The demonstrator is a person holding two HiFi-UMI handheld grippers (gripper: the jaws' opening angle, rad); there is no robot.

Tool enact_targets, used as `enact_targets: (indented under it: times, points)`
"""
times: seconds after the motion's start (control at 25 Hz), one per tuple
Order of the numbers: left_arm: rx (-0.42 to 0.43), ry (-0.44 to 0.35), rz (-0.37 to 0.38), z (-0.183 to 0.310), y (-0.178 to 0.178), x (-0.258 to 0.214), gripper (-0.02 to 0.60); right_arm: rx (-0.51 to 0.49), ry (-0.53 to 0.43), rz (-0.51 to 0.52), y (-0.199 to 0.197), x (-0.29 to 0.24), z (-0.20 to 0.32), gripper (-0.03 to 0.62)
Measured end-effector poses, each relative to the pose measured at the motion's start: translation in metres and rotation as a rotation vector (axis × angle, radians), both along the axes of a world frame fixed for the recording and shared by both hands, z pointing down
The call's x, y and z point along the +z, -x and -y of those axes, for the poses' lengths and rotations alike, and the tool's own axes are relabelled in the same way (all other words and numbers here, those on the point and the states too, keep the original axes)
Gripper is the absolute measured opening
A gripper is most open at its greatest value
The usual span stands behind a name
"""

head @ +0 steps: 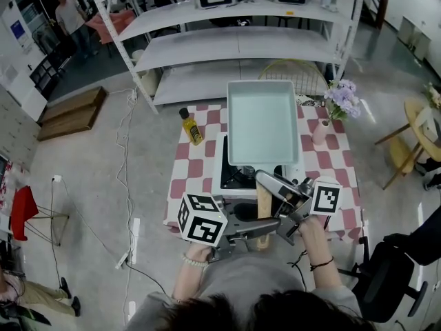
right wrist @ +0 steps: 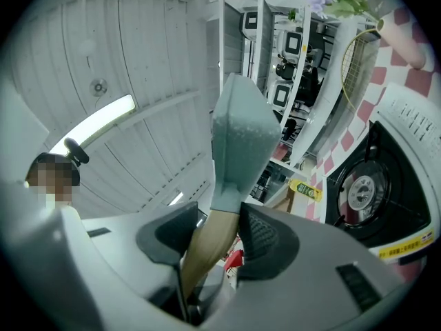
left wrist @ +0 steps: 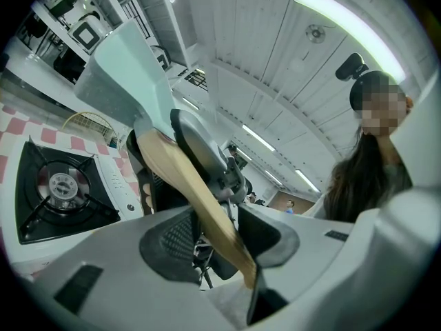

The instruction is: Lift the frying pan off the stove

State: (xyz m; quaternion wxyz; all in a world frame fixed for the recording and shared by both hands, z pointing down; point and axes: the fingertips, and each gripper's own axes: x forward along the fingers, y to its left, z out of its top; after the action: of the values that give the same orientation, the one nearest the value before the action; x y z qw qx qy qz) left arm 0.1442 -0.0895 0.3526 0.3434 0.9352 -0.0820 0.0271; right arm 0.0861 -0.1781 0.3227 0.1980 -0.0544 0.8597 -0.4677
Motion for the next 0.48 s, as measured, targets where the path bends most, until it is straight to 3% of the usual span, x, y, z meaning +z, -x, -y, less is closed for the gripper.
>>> enact_targets:
  times: [0.48]
  points:
    - [-0.001,-0.014,0.004,0.0028,-0.0011,-0.0026,0.181,-0.001,-0.011,0.017,-0.0018,-0.0043,0.0026,0.198]
